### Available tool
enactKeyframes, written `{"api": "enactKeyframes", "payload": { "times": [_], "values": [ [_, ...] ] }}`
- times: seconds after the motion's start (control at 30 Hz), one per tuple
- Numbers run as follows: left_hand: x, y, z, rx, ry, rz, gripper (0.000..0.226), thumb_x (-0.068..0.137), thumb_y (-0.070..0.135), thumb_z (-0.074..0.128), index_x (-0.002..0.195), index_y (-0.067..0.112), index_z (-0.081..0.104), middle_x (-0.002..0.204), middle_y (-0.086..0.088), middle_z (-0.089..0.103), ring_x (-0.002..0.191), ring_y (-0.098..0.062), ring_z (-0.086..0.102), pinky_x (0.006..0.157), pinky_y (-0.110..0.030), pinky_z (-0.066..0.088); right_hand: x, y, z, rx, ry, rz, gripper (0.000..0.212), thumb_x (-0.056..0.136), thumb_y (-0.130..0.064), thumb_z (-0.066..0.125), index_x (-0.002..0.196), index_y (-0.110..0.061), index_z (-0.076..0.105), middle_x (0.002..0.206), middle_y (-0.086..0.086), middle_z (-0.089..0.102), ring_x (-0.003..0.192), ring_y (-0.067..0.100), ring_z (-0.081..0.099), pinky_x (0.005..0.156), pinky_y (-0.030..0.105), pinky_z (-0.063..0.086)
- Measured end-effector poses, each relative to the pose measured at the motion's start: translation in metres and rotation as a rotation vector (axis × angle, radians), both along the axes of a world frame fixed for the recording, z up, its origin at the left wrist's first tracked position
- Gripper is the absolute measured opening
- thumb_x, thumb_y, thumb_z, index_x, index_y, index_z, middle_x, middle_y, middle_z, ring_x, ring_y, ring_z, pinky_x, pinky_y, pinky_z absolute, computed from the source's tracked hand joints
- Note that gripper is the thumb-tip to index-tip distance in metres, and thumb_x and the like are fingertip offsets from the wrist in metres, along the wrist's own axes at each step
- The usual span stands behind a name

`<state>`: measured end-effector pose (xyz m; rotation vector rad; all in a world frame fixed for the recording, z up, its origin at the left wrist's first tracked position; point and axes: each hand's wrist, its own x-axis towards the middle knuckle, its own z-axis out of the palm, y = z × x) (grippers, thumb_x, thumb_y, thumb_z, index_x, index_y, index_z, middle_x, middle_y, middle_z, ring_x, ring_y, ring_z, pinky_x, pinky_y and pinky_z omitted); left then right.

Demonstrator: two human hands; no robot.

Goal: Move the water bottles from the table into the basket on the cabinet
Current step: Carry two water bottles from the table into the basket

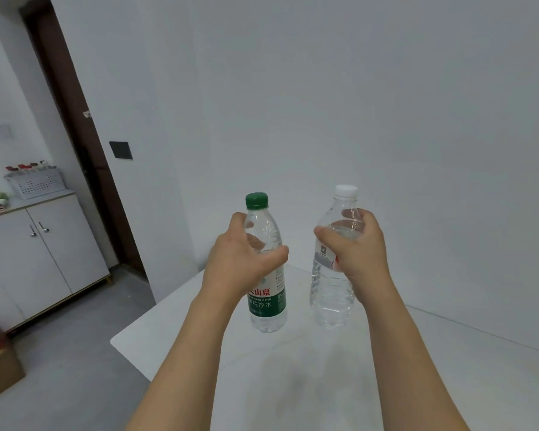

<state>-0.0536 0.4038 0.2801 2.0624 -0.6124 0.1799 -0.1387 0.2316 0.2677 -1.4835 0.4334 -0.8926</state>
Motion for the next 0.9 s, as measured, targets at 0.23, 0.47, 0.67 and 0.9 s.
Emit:
{"api": "enactKeyframes", "payload": {
  "times": [0.23,0.47,0.67,0.9],
  "values": [
    [0.042,0.052,0.007,0.035,-0.018,-0.003,0.073,0.061,0.056,0.073,0.122,0.030,0.045,0.100,0.012,0.067,0.091,-0.011,0.066,0.080,-0.041,0.058,0.037,0.050,0.007,-0.026,0.015,-0.034,0.071,0.052,-0.042,0.082,0.116,-0.032,0.053,0.104,-0.006,0.064,0.092,0.010,0.067,0.085,0.049,0.057],
    [0.094,0.077,-0.004,0.036,0.004,0.016,0.077,0.058,0.061,0.070,0.124,0.032,0.043,0.101,0.013,0.066,0.089,-0.009,0.065,0.077,-0.038,0.058,0.096,0.076,0.000,-0.050,0.047,-0.019,0.072,0.053,-0.041,0.082,0.118,-0.031,0.052,0.103,-0.009,0.063,0.090,0.008,0.067,0.084,0.046,0.057],
    [0.152,0.079,-0.007,0.083,-0.023,0.048,0.072,0.060,0.059,0.071,0.120,0.031,0.042,0.101,0.011,0.067,0.089,-0.013,0.066,0.080,-0.040,0.058,0.161,0.080,-0.002,-0.038,0.021,0.049,0.071,0.057,-0.037,0.082,0.121,-0.028,0.052,0.107,-0.006,0.063,0.092,0.010,0.066,0.083,0.046,0.057],
    [0.232,0.077,0.001,0.088,-0.019,0.099,0.067,0.063,0.054,0.073,0.119,0.031,0.044,0.102,0.012,0.068,0.090,-0.010,0.066,0.079,-0.041,0.058,0.240,0.065,0.002,0.008,-0.018,0.058,0.068,0.055,-0.037,0.082,0.116,-0.031,0.054,0.105,-0.008,0.063,0.087,0.004,0.067,0.083,0.048,0.058]
  ]
}}
